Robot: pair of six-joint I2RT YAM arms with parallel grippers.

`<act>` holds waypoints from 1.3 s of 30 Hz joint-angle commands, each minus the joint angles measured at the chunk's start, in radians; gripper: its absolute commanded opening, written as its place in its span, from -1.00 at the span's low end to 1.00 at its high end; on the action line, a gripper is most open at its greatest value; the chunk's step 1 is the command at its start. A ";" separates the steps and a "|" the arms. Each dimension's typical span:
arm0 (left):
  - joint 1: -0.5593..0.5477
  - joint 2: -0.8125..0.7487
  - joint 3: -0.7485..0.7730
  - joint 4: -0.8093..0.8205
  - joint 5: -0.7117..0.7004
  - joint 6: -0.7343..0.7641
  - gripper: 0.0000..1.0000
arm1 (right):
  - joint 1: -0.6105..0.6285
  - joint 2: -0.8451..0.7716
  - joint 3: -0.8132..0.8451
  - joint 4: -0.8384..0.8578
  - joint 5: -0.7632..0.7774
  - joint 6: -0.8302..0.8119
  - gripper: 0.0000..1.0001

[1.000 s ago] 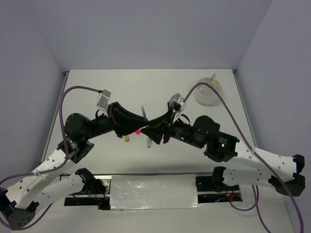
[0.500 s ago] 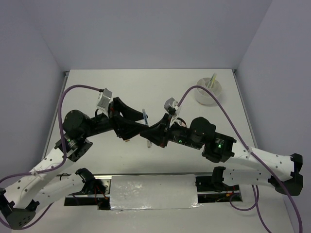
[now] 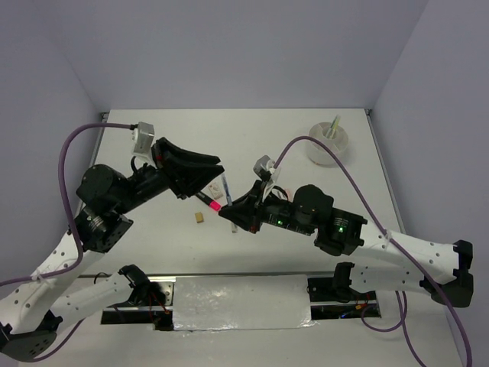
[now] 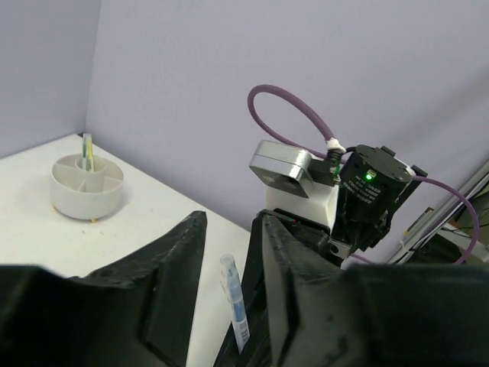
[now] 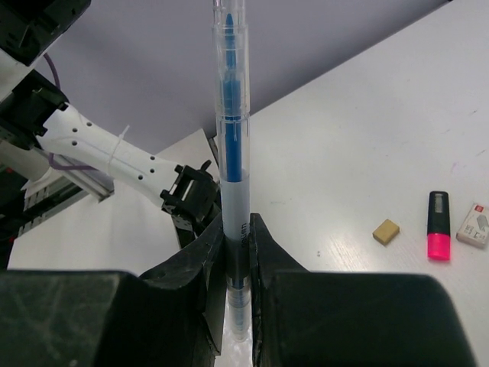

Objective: Sort the stationery into containers
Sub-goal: Close the pen cap on the pen.

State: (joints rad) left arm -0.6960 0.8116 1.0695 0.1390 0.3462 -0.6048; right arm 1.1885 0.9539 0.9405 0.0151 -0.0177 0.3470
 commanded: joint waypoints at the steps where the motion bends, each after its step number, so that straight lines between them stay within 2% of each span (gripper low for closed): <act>1: -0.003 0.027 0.020 -0.007 -0.021 0.007 -0.10 | -0.001 0.012 0.029 0.039 -0.004 -0.003 -1.00; 9: -0.002 0.034 -0.017 0.054 0.072 -0.036 -0.14 | -0.003 0.037 0.075 0.022 0.015 -0.017 -1.00; 13: -0.002 0.026 -0.043 0.073 0.097 -0.049 -0.49 | -0.003 0.040 0.093 0.017 0.039 -0.028 -1.00; 15: -0.002 0.020 -0.063 0.088 0.114 -0.059 -0.81 | -0.003 0.040 0.106 0.014 0.053 -0.037 -1.00; 17: -0.002 0.017 -0.069 0.096 0.125 -0.064 -1.00 | -0.004 0.049 0.132 0.002 0.065 -0.045 -1.00; 24: -0.005 0.003 -0.117 0.106 0.146 -0.082 -1.00 | -0.024 0.100 0.245 -0.032 0.081 -0.104 -1.00; 33: -0.106 -0.011 -0.235 0.079 0.077 -0.024 -1.00 | -0.076 0.281 0.610 -0.125 0.022 -0.180 -1.00; 39: -0.146 -0.006 -0.281 0.083 0.066 -0.015 -1.00 | -0.116 0.344 0.734 -0.147 -0.039 -0.171 -1.00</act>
State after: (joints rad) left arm -0.7677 0.7727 0.8650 0.4664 0.1944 -0.6006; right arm 1.1267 1.2999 1.5059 -0.4824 -0.1219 0.1802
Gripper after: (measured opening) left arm 0.175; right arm 0.189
